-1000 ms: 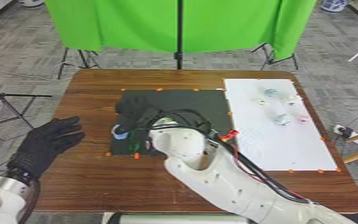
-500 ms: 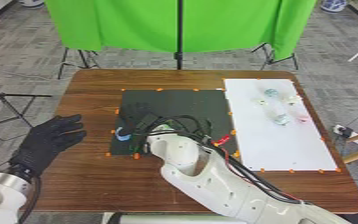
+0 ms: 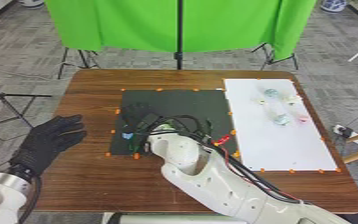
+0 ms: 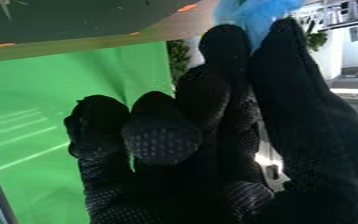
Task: Arrange flowers
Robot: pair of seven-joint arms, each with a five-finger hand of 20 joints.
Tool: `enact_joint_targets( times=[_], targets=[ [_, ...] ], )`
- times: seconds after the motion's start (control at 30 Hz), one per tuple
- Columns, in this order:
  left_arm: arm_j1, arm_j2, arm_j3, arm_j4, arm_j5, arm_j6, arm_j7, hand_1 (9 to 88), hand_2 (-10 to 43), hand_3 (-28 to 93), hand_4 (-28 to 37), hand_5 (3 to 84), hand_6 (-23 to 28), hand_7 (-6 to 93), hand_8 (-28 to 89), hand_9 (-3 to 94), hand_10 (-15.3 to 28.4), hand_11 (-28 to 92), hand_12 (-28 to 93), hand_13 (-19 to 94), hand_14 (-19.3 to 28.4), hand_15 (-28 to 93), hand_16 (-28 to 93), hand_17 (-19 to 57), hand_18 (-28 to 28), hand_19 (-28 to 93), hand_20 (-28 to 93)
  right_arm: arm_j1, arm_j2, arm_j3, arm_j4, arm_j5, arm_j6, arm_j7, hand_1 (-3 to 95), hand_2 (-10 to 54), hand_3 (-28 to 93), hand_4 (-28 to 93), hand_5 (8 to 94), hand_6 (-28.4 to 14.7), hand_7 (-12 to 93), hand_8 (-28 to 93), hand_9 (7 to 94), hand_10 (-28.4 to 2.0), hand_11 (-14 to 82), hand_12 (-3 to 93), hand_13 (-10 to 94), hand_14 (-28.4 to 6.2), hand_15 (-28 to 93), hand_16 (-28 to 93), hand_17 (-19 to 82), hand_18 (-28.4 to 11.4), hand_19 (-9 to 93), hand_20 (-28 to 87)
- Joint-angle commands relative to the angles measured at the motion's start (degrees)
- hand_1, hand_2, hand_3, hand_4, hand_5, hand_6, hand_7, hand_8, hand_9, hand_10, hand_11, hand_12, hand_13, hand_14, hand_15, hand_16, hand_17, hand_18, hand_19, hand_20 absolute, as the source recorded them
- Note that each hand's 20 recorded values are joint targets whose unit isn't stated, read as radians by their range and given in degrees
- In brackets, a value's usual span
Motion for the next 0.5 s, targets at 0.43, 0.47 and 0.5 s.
enact_joint_targets(
  times=[0.43,0.47,0.5],
  targets=[
    [1.6,-1.60,-0.44,-0.05,0.39,0.00,0.70,26.6,6.3,72,-28.3,41.3,7.0,24.6,-12,34.5,15.7,34,14,27,18.4,51,-8,-6.4,23.8,63,-4,0.5,0.8,2.2,-3.4,0.7,1.6,-1.8,42.4,-3.2,68,-28,65.7,-0.9,56,-5,73.8,-9.0,61.1,37.0,77,-5.6,75,35,42,-19.3,93,48],
    [2.1,-1.97,-0.76,-0.27,0.39,0.03,0.98,26.6,6.3,73,-28.3,41.4,7.0,24.6,-12,34.5,15.7,34,14,27,18.4,51,-8,-6.4,23.8,63,-4,0.8,1.4,2.6,-4.3,1.5,1.4,-1.8,38.0,-2.8,72,-28,65.1,-0.8,54,-6,72.9,-9.4,61.3,36.7,76,-5.8,75,35,42,-19.4,93,48],
    [2.6,-2.37,-0.95,-0.43,0.43,0.12,1.56,26.6,6.3,73,-28.3,41.3,7.0,24.6,-12,34.5,15.7,34,14,27,18.5,51,-7,-6.4,23.8,63,-3,1.1,2.3,3.2,-5.3,2.3,1.8,-2.1,35.7,-2.7,74,-28,64.7,-0.7,53,-6,72.4,-9.6,61.4,36.4,76,-6.0,75,35,41,-19.3,93,48]
  ],
)
